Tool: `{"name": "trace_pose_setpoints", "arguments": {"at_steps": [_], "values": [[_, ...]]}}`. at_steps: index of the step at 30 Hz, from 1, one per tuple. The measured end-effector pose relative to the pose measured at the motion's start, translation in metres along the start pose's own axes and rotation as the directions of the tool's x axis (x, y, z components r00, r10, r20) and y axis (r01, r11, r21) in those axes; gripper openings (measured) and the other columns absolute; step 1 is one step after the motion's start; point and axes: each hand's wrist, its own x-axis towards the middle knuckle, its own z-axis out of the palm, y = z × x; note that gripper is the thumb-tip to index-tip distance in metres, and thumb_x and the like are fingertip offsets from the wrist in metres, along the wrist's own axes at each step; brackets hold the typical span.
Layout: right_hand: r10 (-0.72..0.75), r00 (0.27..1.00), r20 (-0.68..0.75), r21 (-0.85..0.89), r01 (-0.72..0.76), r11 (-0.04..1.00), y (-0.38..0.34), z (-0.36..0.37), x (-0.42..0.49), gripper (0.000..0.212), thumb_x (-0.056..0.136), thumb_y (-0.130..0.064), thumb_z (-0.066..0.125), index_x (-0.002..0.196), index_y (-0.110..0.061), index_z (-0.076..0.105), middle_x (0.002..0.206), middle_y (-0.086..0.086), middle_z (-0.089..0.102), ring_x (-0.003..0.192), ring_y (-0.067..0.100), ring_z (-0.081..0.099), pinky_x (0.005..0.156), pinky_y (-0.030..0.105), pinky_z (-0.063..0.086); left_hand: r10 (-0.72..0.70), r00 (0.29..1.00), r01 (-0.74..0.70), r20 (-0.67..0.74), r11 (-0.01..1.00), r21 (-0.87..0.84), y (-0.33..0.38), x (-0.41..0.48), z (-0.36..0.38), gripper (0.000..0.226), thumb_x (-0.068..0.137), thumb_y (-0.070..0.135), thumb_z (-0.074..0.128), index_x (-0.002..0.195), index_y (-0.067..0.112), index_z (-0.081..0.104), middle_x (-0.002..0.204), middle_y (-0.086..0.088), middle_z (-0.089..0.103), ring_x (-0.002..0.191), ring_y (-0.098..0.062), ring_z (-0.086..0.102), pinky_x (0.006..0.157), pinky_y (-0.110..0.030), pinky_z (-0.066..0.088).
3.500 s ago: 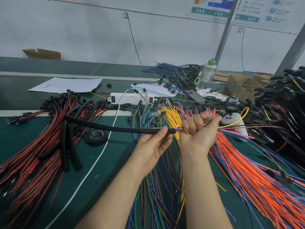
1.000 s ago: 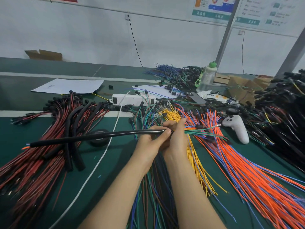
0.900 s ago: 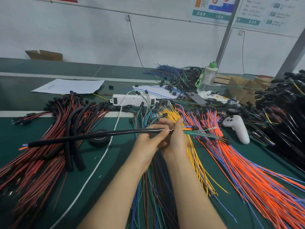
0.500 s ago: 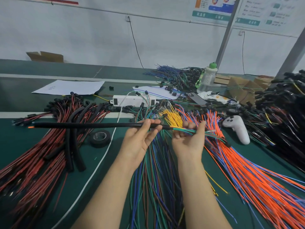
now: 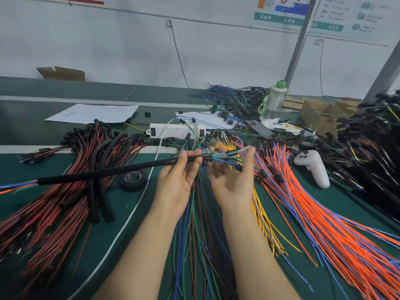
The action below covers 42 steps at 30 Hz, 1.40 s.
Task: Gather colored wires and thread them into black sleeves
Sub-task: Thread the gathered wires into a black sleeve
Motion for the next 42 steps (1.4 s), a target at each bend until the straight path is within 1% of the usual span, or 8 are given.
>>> {"name": "trace_pose_setpoints", "arguments": {"at_steps": [13, 18, 23, 26, 31, 35, 38, 42], "values": [[-0.159, 0.985, -0.064, 0.014, 0.16, 0.987, -0.002, 0.003, 0.005, 0.038, 0.104, -0.023, 0.032, 0.071, -0.012, 0.046, 0.061, 0.004, 0.067, 0.065, 0.016, 0.069, 0.072, 0.032, 0.049, -0.151, 0.988, 0.153, -0.028, 0.953, 0.262, -0.002, -0.006, 0.005, 0.029, 0.098, 0.02, 0.046, 0.093, -0.002, 0.063, 0.074, -0.006, 0.071, 0.059, -0.005, 0.065, 0.057, -0.012, 0.052], [-0.055, 0.987, -0.152, 0.227, 0.089, 0.97, -0.038, -0.009, 0.007, 0.037, 0.103, -0.017, 0.029, 0.07, -0.009, 0.044, 0.059, 0.007, 0.055, 0.06, 0.018, 0.06, 0.067, 0.032, 0.054, -0.231, 0.97, -0.02, 0.07, 0.212, 0.977, 0.044, -0.013, 0.01, 0.029, 0.093, 0.037, 0.053, 0.079, 0.013, 0.062, 0.058, 0.007, 0.067, 0.046, 0.0, 0.056, 0.049, -0.019, 0.045], [-0.001, 0.99, -0.139, 0.258, 0.037, 0.965, -0.067, 0.013, 0.008, 0.037, 0.103, -0.025, 0.032, 0.075, -0.005, 0.047, 0.069, 0.009, 0.052, 0.069, 0.02, 0.056, 0.07, 0.037, 0.048, -0.362, 0.866, -0.467, 0.346, -0.338, 0.817, 0.061, 0.006, 0.056, 0.036, 0.091, 0.043, 0.053, 0.115, 0.016, 0.058, 0.113, -0.005, 0.061, 0.099, -0.02, 0.057, 0.083, -0.028, 0.043], [-0.062, 0.998, 0.008, 0.166, 0.06, 0.984, -0.094, 0.04, 0.0, 0.056, 0.098, -0.054, 0.032, 0.096, -0.001, 0.053, 0.081, 0.014, 0.06, 0.081, 0.025, 0.062, 0.084, 0.04, 0.05, -0.44, 0.816, -0.458, 0.375, -0.095, 0.884, 0.061, 0.02, 0.097, 0.032, 0.098, 0.027, 0.047, 0.101, -0.003, 0.06, 0.079, -0.016, 0.061, 0.062, -0.021, 0.051, 0.055, -0.025, 0.038], [-0.245, 0.955, 0.167, -0.325, 0.288, 0.901, -0.133, 0.071, -0.029, 0.064, 0.095, -0.062, 0.029, 0.131, -0.012, 0.046, 0.112, 0.01, 0.066, 0.115, 0.027, 0.061, 0.098, 0.04, 0.046, 0.1, 0.888, -0.459, 0.448, 0.244, 0.855, 0.072, 0.047, 0.202, 0.032, 0.101, 0.025, 0.037, 0.091, 0.005, 0.061, 0.066, -0.004, 0.047, 0.05, -0.016, 0.039, 0.053, -0.024, 0.032], [-0.516, 0.787, 0.338, -0.796, 0.532, 0.289, -0.179, 0.072, -0.062, 0.024, 0.101, -0.023, 0.044, 0.121, -0.013, 0.053, 0.088, -0.002, 0.067, 0.075, 0.003, 0.067, 0.068, 0.02, 0.052, 0.101, 0.934, -0.293, 0.344, 0.767, 0.571, 0.029, 0.037, 0.296, 0.032, 0.099, 0.014, 0.029, 0.112, -0.001, 0.055, 0.072, -0.011, 0.056, 0.055, -0.015, 0.041, 0.047, -0.021, 0.029], [-0.687, 0.596, 0.416, -0.909, 0.276, -0.311, -0.236, 0.05, -0.082, 0.029, 0.097, -0.012, 0.042, 0.125, -0.011, 0.051, 0.108, 0.01, 0.067, 0.1, 0.026, 0.062, 0.079, 0.035, 0.046, 0.049, 0.93, -0.203, 0.364, 0.894, 0.398, -0.023, 0.01, 0.347, 0.026, 0.099, 0.009, 0.03, 0.09, 0.003, 0.054, 0.061, -0.005, 0.048, 0.054, -0.017, 0.042, 0.055, -0.024, 0.033], [-0.847, 0.524, 0.092, -0.931, -0.257, -0.26, -0.309, -0.014, -0.082, 0.037, 0.091, -0.007, 0.044, 0.125, -0.013, 0.054, 0.124, 0.015, 0.059, 0.115, 0.035, 0.053, 0.089, 0.039, 0.042, -0.271, 0.884, 0.047, 0.381, 0.862, 0.504, -0.111, -0.016, 0.377, 0.025, 0.096, 0.001, 0.035, 0.11, -0.004, 0.055, 0.101, -0.021, 0.063, 0.078, -0.019, 0.05, 0.074, -0.03, 0.04]]}}
